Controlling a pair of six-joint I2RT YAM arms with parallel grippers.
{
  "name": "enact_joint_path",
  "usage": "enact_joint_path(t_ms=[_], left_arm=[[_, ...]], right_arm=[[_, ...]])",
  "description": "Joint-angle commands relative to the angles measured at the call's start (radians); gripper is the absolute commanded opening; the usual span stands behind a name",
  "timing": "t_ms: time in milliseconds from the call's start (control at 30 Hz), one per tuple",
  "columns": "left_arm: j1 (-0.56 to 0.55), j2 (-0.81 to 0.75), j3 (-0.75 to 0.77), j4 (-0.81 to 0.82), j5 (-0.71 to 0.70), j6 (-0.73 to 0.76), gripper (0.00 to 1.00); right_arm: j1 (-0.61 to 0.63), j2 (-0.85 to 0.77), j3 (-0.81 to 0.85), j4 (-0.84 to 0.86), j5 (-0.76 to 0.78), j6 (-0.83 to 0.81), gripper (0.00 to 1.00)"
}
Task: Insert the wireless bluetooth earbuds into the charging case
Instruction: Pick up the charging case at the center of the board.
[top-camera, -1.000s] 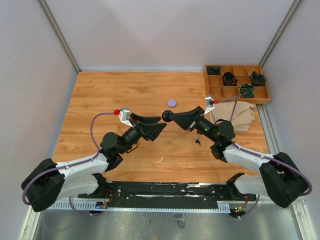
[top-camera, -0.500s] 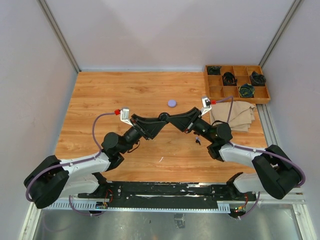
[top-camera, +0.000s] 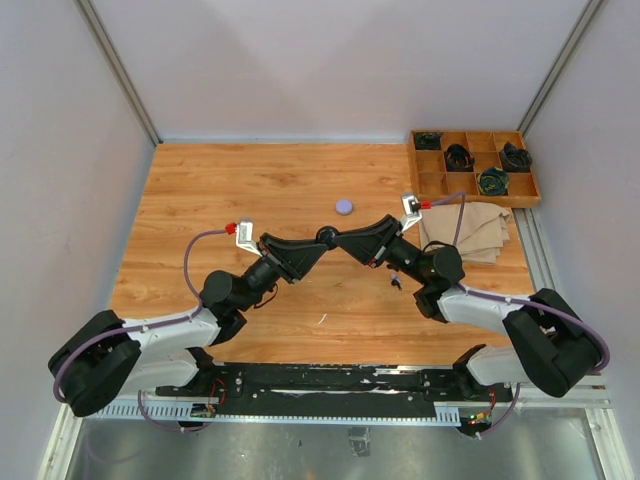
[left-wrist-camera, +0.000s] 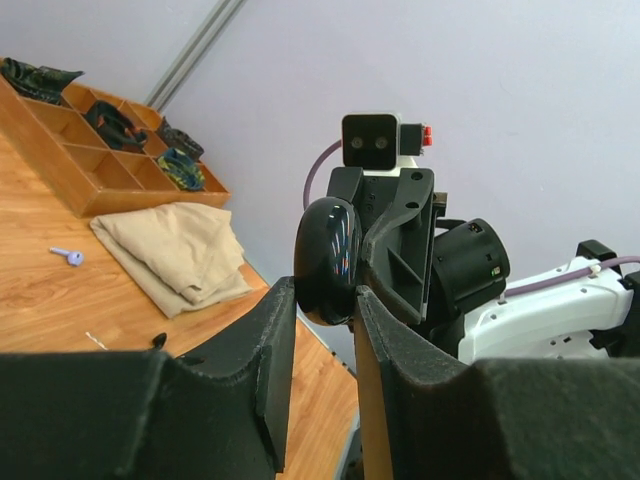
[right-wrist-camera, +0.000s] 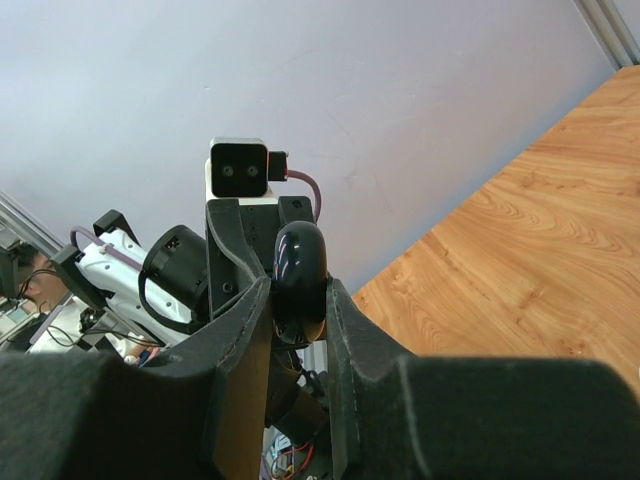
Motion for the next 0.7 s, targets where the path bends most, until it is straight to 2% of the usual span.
enact_joint_path(t_ms=[0, 100, 300, 433, 667], left_arm=[[0.008, -0.028, -0.021, 0.069, -0.022, 0.002, 0.22], [0.009, -0.041, -0.031, 0.072, -0.035, 0.002, 0.16], [0.023, -0.066, -0.049, 0.061, -0.025, 0.016, 0.07], [0.055, -0.104, -0.033, -0.035, 0.040, 0.041, 0.02], [0.119, -0.179, 0.024, -0.250, 0.223, 0.162, 0.02]], right_arm=[[0.031, 0.011, 0.028, 0.063, -0.025, -0.024, 0.17], [0.032, 0.008, 0.025, 0.062, -0.021, -0.037, 0.22], [0.025, -0.006, 0.011, 0.043, -0.008, -0.077, 0.38], [-0.023, -0.023, 0.003, 0.021, -0.054, -0.097, 0.44], [-0.124, -0.088, 0.015, -0.082, -0.220, -0.162, 0.53]])
